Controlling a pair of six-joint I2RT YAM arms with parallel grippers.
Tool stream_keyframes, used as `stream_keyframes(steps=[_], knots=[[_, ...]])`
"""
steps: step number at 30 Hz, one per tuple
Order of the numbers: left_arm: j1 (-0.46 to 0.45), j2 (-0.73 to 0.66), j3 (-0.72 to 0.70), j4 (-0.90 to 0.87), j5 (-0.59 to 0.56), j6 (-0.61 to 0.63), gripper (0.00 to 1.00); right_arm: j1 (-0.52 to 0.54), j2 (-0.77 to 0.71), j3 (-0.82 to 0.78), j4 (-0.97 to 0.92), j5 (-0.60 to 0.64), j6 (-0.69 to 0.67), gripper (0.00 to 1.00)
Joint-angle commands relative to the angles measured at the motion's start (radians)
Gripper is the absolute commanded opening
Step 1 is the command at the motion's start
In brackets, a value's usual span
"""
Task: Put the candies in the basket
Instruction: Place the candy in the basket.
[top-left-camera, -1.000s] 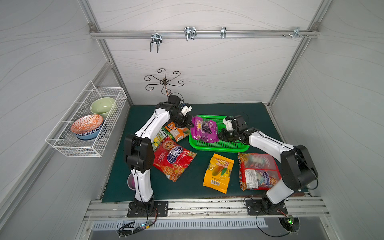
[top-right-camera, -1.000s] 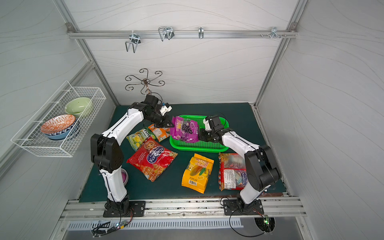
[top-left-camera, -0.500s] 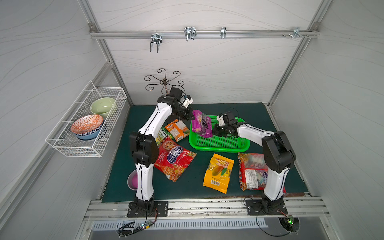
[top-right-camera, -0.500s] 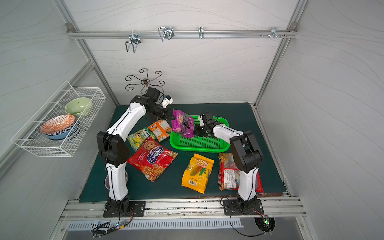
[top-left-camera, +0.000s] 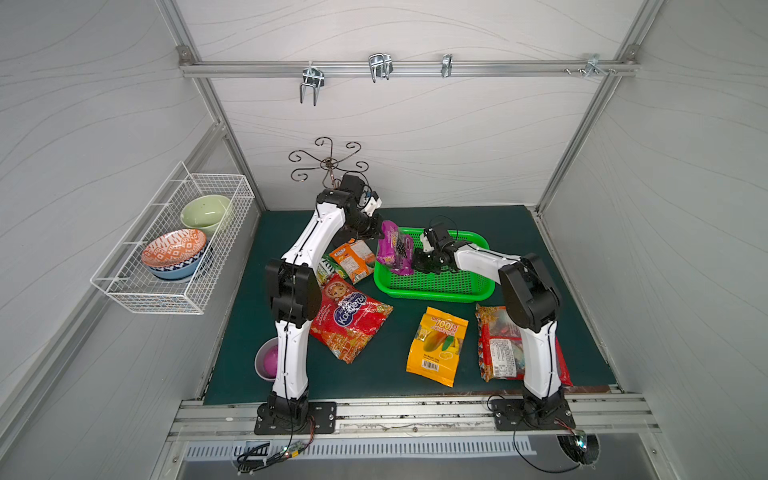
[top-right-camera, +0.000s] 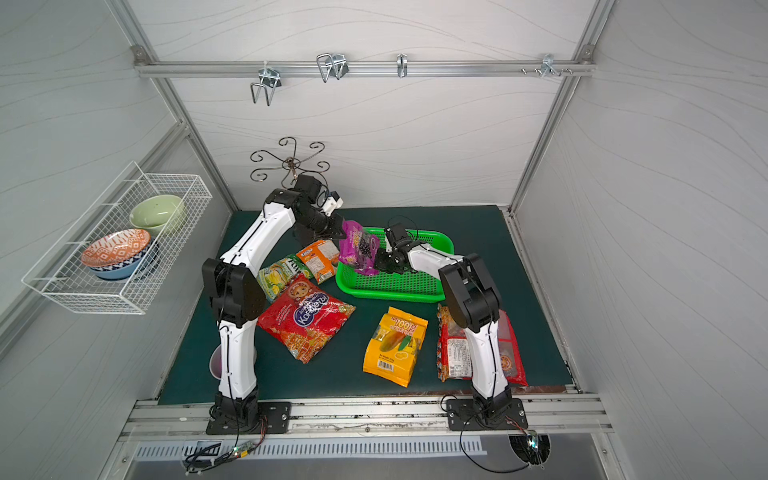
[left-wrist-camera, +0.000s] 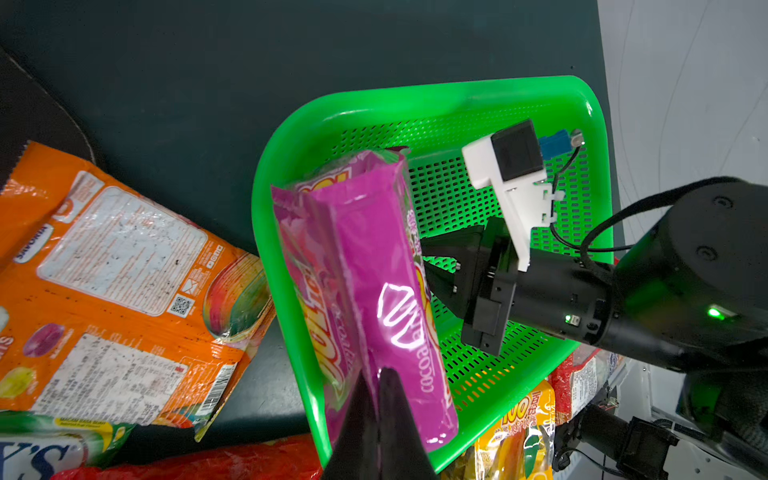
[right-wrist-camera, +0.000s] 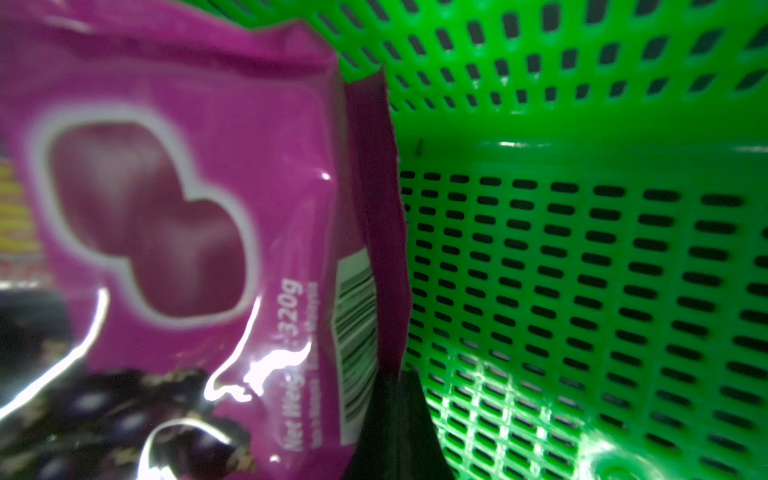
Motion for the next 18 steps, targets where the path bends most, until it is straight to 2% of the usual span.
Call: stream_keyframes(steps=[1, 3, 8, 12, 15, 18], knots=[[0.024, 0.019, 0.067, 0.060, 0.000, -0.029, 0.00, 0.012, 0.025, 0.018, -0.057, 0.002, 0.006, 0.15], [0.024, 0.024, 0.066, 0.064, 0.015, -0.042, 0.00, 0.010, 0.000, 0.013, -0.070, 0.023, -0.012, 0.27], [0.023, 0.053, 0.071, 0.071, 0.023, -0.068, 0.00, -0.001, -0.067, 0.000, -0.097, 0.063, -0.064, 0.39], [0.024, 0.073, 0.089, 0.054, -0.019, -0.064, 0.01, -0.032, -0.117, -0.011, -0.124, 0.060, -0.094, 0.40], [0.024, 0.076, 0.093, 0.056, -0.010, -0.068, 0.13, -0.053, -0.152, -0.022, -0.127, 0.051, -0.105, 0.40], [0.025, 0.073, 0.105, 0.050, -0.002, -0.068, 0.15, -0.066, -0.184, -0.033, -0.124, 0.034, -0.121, 0.41]])
